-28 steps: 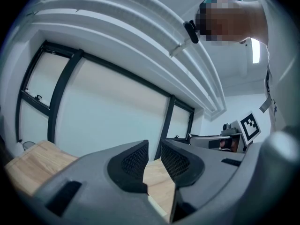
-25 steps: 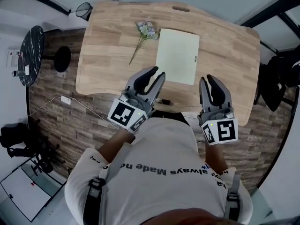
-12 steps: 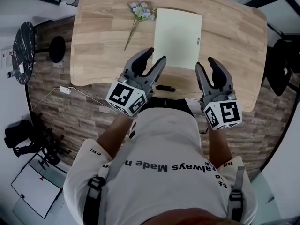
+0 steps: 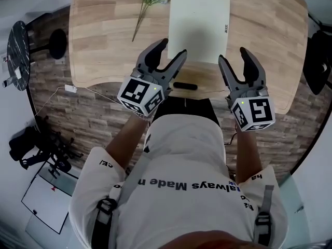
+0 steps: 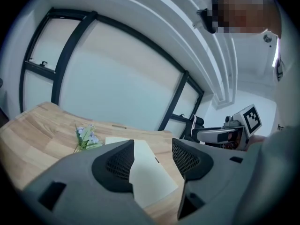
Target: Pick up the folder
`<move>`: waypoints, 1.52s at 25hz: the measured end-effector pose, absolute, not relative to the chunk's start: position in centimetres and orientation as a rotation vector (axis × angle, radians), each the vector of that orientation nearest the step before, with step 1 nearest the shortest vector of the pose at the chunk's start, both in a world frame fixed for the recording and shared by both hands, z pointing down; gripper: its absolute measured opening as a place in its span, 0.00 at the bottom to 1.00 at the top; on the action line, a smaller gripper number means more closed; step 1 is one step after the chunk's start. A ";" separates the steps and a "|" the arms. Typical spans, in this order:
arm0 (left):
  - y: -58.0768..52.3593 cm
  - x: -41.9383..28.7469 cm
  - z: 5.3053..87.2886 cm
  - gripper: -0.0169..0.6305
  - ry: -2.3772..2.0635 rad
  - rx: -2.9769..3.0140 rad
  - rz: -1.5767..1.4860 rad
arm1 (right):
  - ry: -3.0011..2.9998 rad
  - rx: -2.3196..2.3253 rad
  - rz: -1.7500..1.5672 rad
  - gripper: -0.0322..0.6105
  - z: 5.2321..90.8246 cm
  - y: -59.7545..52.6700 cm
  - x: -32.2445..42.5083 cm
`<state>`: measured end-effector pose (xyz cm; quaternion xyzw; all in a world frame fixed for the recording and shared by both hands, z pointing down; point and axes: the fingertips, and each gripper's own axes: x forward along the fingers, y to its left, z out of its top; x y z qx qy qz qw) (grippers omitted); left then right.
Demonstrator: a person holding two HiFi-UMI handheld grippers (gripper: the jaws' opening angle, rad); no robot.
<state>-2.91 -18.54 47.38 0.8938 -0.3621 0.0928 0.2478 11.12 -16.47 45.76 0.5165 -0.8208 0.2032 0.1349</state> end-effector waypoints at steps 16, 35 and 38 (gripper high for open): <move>-20.7 -3.3 59.2 0.50 -0.971 2.256 0.315 | -2.259 1.457 0.769 0.49 57.7 -17.9 13.2; -20.7 -5.1 68.9 0.55 -0.953 2.135 0.410 | -2.192 1.408 1.030 0.53 69.0 -17.9 12.6; -20.4 -4.9 69.7 0.55 -0.933 2.096 0.385 | -2.186 1.401 1.082 0.53 69.9 -17.5 12.4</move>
